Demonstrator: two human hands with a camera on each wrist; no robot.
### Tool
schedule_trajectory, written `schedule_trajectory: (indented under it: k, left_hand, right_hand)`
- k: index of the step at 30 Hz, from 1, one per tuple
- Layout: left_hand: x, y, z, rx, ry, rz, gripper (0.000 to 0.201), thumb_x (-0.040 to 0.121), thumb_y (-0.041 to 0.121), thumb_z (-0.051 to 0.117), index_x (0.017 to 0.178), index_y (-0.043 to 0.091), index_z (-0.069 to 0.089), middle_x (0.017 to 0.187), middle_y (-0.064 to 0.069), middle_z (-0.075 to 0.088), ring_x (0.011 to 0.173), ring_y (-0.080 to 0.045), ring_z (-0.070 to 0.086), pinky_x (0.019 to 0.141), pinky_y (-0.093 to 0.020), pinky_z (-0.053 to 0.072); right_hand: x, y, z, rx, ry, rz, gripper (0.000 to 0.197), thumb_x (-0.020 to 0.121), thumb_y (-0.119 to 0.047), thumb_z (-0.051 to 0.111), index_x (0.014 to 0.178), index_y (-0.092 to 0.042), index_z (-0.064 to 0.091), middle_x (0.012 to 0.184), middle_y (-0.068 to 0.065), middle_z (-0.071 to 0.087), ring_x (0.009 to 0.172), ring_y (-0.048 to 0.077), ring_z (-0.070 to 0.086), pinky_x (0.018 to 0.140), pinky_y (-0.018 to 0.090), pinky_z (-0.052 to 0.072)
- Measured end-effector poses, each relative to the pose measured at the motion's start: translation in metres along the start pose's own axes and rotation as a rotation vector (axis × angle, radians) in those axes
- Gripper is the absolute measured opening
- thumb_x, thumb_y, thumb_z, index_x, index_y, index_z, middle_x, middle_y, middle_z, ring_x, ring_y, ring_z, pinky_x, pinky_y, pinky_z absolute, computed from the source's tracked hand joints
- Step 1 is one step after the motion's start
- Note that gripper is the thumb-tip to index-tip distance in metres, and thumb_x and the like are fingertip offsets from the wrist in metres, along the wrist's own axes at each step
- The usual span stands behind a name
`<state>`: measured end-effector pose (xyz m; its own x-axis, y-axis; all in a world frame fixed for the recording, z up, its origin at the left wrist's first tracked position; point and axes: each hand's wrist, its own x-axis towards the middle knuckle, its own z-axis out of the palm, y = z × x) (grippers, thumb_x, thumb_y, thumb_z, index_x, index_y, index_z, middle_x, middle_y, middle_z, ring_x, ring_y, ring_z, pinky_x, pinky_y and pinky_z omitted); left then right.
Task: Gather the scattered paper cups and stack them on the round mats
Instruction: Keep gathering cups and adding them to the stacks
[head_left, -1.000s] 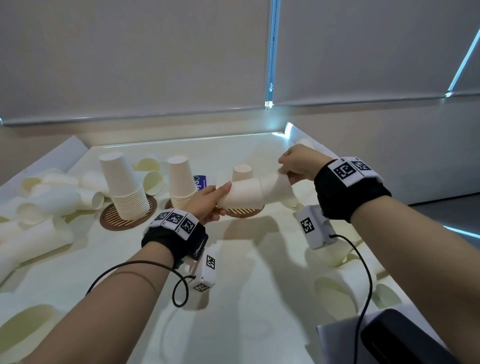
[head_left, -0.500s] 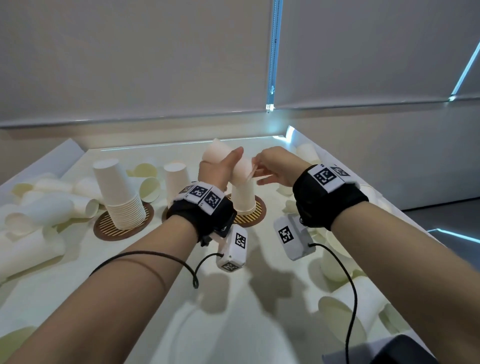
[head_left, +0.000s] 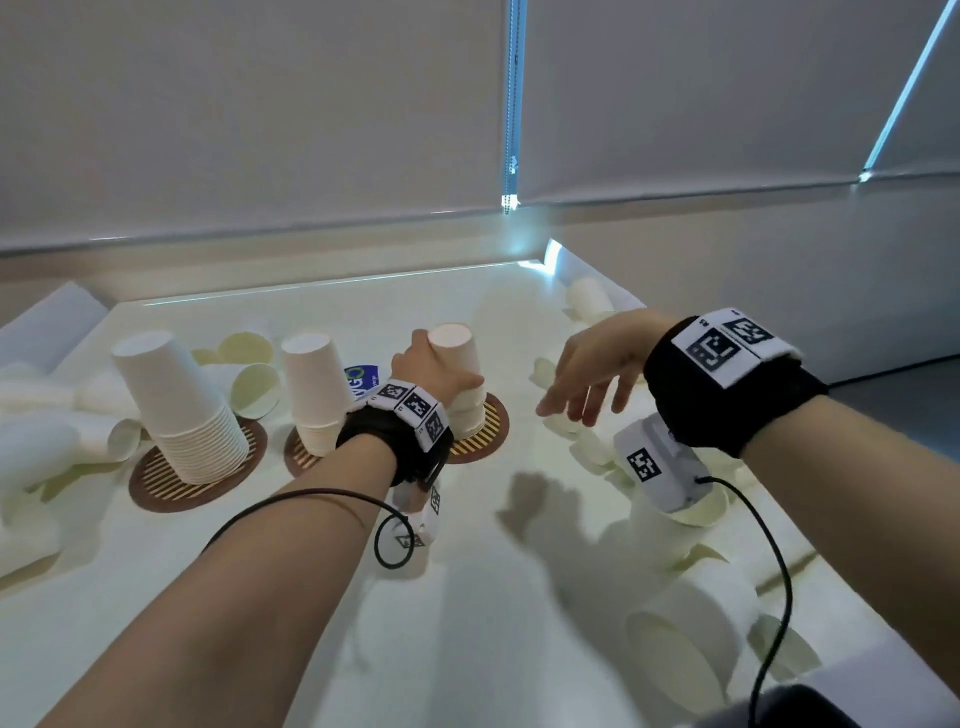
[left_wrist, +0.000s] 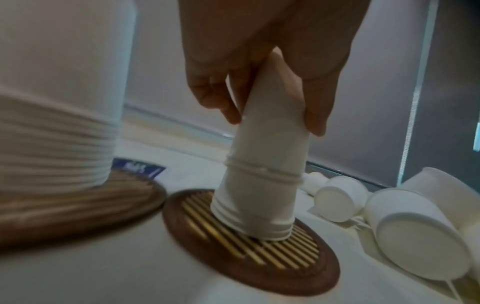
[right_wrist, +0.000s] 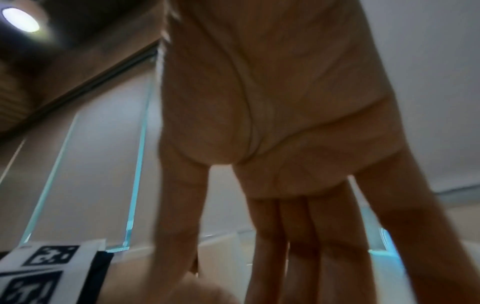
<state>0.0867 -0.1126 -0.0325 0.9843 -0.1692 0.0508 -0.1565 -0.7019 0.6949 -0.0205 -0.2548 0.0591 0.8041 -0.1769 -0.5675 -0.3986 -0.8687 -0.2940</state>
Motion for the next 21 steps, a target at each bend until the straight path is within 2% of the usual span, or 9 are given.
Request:
schedule_trajectory:
  k: [4,8,9,11,13,15,17,19,21]
  left_hand:
    - [-0.010,-0.006,-0.002,0.024,-0.035,-0.110,0.085,0.069,0.036,0.081,0.132,0.002,0.035,0.128,-0.017,0.053,0.118,-0.034,0.052,0.095,-0.041,0.043]
    - [-0.026,-0.001,-0.012,0.060,0.152,-0.016,0.092,0.066,0.039,0.081,0.137,0.006,0.032,0.135,-0.015,0.043,0.129,-0.032,0.037,0.102,-0.040,0.035]
    - [-0.029,0.001,-0.016,0.042,0.173,0.037,0.088,0.069,0.038,0.079,0.137,0.008,0.032,0.136,-0.013,0.042,0.129,-0.030,0.035,0.102,-0.040,0.034]
    - [-0.039,0.007,-0.021,0.018,0.182,0.176,0.071,0.074,0.033,0.074,0.132,0.010,0.041,0.132,-0.011,0.044,0.126,-0.027,0.037,0.099,-0.036,0.036]
    - [-0.053,0.012,-0.022,-0.006,0.163,0.350,0.045,0.078,0.029,0.071,0.115,0.009,0.056,0.117,-0.009,0.057,0.110,-0.021,0.050,0.089,-0.026,0.039]
    - [-0.072,0.018,-0.019,-0.073,0.026,0.488,0.020,0.080,0.022,0.071,0.095,0.009,0.067,0.090,0.000,0.066,0.079,-0.004,0.056,0.071,-0.011,0.038]
    - [-0.099,0.025,-0.014,-0.107,-0.213,0.639,0.008,0.078,0.017,0.074,0.080,0.011,0.069,0.068,0.013,0.061,0.059,0.007,0.053,0.061,-0.005,0.036]
    - [-0.126,0.033,-0.010,-0.061,-0.429,0.765,0.008,0.075,0.018,0.077,0.074,0.015,0.070,0.061,0.015,0.060,0.055,0.009,0.053,0.059,-0.004,0.036]
    - [-0.150,0.038,-0.004,0.037,-0.579,0.842,0.012,0.074,0.025,0.078,0.080,0.015,0.073,0.063,0.010,0.062,0.053,0.006,0.053,0.058,-0.004,0.038]
  right_hand:
    - [-0.016,0.008,0.003,-0.244,-0.062,0.176,0.034,0.073,-0.040,0.078,0.082,-0.010,0.064,0.088,0.003,0.070,0.077,0.016,0.065,0.070,0.030,0.053]
    - [-0.030,0.006,0.016,-0.405,-0.104,0.355,0.050,0.069,-0.044,0.079,0.103,-0.009,0.067,0.089,0.000,0.068,0.087,0.018,0.063,0.086,0.030,0.052]
    - [-0.032,0.006,0.020,-0.404,-0.063,0.367,0.048,0.066,-0.041,0.082,0.101,-0.010,0.069,0.081,-0.001,0.070,0.082,0.017,0.063,0.083,0.029,0.052]
    - [-0.036,0.008,0.031,-0.356,0.039,0.359,0.027,0.063,-0.029,0.086,0.075,-0.011,0.070,0.050,-0.004,0.066,0.063,0.013,0.059,0.066,0.024,0.050]
    - [-0.034,0.012,0.044,-0.329,0.033,0.350,0.027,0.071,-0.019,0.080,0.051,-0.012,0.064,0.032,-0.006,0.055,0.053,0.012,0.053,0.055,0.021,0.043]
    - [-0.029,0.013,0.052,-0.365,0.041,0.338,0.031,0.078,-0.012,0.073,0.050,-0.011,0.061,0.031,-0.005,0.054,0.057,0.015,0.056,0.052,0.022,0.042]
    - [-0.030,0.014,0.053,-0.358,0.100,0.267,0.022,0.078,-0.006,0.071,0.059,-0.008,0.059,0.046,-0.001,0.063,0.076,0.022,0.066,0.056,0.025,0.045]
    - [-0.039,0.012,0.048,-0.362,0.187,0.194,0.012,0.077,-0.005,0.070,0.070,-0.004,0.061,0.078,0.008,0.071,0.094,0.025,0.068,0.066,0.031,0.052]
    - [-0.044,0.013,0.040,-0.327,0.293,0.142,0.010,0.079,-0.006,0.070,0.086,0.000,0.065,0.097,0.014,0.071,0.098,0.027,0.067,0.078,0.035,0.053]
